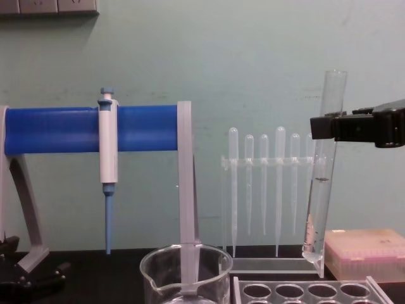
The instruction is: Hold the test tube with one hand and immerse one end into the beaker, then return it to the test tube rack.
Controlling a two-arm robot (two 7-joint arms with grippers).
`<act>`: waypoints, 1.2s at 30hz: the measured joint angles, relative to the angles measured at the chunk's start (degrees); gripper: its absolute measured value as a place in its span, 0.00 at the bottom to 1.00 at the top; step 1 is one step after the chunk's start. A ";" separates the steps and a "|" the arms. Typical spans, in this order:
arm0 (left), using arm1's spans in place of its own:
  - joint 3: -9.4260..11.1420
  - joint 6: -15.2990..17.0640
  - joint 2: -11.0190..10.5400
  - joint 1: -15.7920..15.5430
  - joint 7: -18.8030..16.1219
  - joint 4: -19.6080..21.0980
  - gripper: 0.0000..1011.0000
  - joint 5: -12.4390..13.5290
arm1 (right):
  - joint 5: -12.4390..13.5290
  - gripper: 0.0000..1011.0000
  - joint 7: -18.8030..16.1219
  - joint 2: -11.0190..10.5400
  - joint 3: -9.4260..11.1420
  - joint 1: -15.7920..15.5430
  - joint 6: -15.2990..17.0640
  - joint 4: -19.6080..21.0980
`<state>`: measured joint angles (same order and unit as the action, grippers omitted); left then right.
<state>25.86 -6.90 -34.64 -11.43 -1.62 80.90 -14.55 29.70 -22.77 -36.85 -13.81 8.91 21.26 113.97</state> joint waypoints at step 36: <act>0.00 0.00 0.00 0.00 0.00 0.00 0.99 0.00 | 0.00 0.24 0.00 0.00 -0.01 0.00 -0.04 0.00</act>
<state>25.86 -6.91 -34.64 -11.43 -1.62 80.90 -14.55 29.69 -22.77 -36.85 -13.81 8.91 21.22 113.97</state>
